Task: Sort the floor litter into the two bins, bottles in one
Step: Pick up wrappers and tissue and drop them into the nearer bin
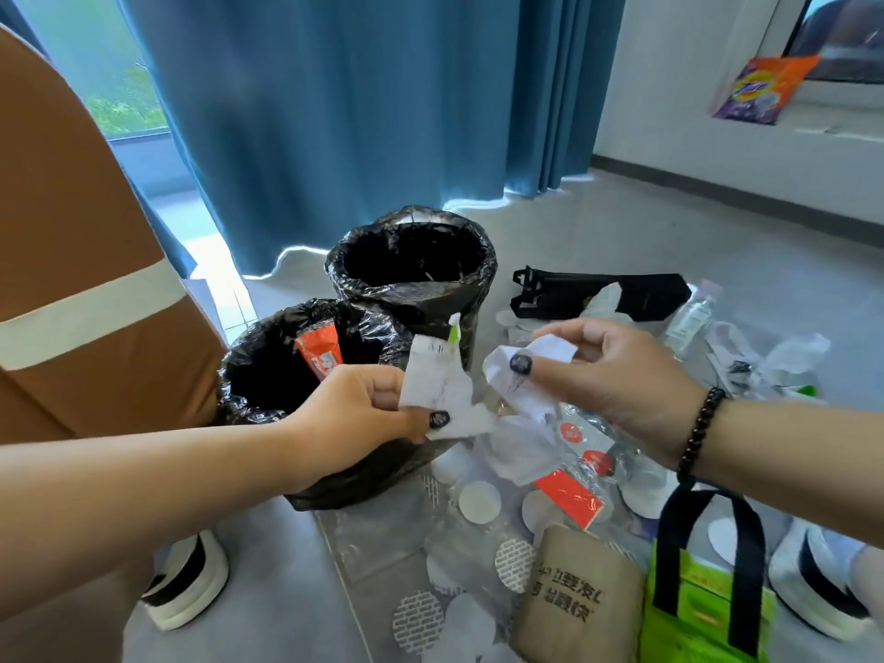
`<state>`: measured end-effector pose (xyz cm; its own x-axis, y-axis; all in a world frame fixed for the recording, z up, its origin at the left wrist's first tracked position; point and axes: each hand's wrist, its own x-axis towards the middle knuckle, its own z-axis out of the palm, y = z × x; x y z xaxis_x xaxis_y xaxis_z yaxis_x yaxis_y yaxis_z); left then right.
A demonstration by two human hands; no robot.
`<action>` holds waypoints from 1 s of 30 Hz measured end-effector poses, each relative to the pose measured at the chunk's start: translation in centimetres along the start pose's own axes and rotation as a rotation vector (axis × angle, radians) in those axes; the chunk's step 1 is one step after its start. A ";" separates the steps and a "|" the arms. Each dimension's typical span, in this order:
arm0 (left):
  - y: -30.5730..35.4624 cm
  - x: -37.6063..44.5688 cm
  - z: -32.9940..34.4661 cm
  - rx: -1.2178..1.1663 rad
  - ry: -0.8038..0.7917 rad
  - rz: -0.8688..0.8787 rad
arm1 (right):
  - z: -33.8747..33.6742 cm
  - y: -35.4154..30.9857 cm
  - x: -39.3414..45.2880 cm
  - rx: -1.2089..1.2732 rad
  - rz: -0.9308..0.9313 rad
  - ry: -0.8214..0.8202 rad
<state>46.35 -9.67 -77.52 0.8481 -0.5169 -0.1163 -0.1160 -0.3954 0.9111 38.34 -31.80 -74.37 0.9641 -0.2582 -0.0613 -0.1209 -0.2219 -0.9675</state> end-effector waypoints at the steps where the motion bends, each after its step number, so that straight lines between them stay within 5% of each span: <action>1: 0.0 0.0 0.0 -0.074 0.040 -0.054 | 0.0 0.2 0.0 -0.061 -0.009 -0.047; 6: 0.2 -0.2 0.1 -0.405 0.096 -0.196 | 0.9 1.7 -0.1 -0.457 0.015 -0.234; 14: 1.4 -1.0 0.2 -0.658 -0.020 -0.244 | 4.0 4.1 -0.2 -0.353 -0.019 -0.206; 18: 1.2 -1.1 0.1 -0.537 0.032 -0.252 | 4.6 4.4 0.9 -0.260 -0.047 -0.114; 30: -0.4 -0.3 -0.5 -0.217 0.369 -0.189 | 5.9 1.8 1.2 0.327 0.138 -0.234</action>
<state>46.38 -8.96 -77.69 0.9757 -0.1311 -0.1757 0.1357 -0.2683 0.9537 40.65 -26.94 -77.65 0.9763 -0.0355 -0.2137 -0.2081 0.1192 -0.9708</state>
